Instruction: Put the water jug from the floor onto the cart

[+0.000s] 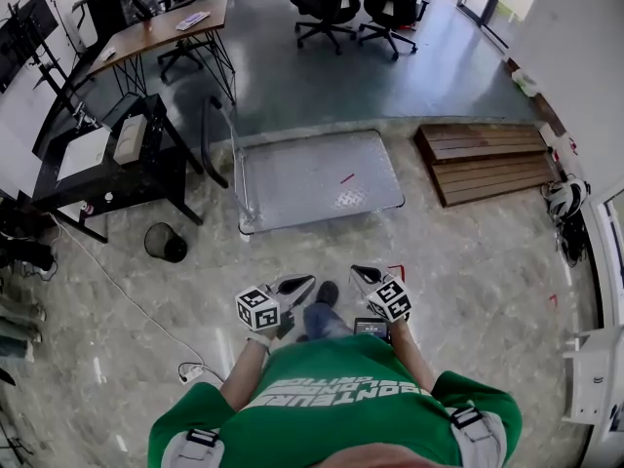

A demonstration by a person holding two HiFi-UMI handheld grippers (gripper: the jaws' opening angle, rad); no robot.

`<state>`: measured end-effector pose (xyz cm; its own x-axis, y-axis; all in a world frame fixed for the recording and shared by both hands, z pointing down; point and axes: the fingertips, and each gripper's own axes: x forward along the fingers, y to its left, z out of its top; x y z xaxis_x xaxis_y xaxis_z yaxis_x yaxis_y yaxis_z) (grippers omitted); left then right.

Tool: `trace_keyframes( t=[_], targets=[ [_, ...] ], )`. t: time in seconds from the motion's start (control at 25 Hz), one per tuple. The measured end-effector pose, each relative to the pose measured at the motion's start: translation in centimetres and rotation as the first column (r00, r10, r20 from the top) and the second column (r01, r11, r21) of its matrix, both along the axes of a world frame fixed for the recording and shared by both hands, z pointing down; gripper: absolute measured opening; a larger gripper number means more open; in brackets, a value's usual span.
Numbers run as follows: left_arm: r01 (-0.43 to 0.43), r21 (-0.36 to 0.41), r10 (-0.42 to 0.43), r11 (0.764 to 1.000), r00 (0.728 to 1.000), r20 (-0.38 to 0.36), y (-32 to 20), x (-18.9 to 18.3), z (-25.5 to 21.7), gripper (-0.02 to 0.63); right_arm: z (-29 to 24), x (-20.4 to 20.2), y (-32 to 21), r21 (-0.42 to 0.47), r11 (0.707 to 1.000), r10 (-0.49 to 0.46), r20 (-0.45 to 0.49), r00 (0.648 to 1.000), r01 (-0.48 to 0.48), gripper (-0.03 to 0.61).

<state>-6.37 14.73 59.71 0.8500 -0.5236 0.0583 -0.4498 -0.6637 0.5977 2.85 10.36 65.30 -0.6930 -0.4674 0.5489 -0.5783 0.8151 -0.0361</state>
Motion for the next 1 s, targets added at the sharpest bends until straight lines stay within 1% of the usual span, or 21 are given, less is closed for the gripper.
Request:
trace_keyframes(
  t=[0.24, 0.56, 0.84, 1.0],
  targets=[
    [0.001, -0.003, -0.001, 1.000, 1.000, 0.003, -3.2, -1.1, -0.1, 0.011, -0.3, -1.6, -3.7, 0.012, 1.000, -0.010, 0.004, 1.000, 0.010, -0.008],
    [-0.003, 0.007, 0.003, 1.000, 1.000, 0.026, -7.8, -2.0, -0.4, 0.011, -0.9, -3.1, -8.4, 0.032, 0.999, -0.025, 0.015, 1.000, 0.025, -0.008],
    [0.005, 0.011, -0.006, 1.000, 0.999, 0.039, -11.5, -1.8, -1.7, 0.011, -1.7, -2.5, -12.3, 0.030, 0.999, -0.023, 0.026, 0.999, 0.022, -0.008],
    [0.001, 0.009, -0.002, 1.000, 0.998, 0.065, -13.5, -1.1, -1.9, 0.011, -2.2, -1.7, -14.6, 0.041, 0.999, -0.016, 0.048, 0.999, 0.014, -0.008]
  ],
)
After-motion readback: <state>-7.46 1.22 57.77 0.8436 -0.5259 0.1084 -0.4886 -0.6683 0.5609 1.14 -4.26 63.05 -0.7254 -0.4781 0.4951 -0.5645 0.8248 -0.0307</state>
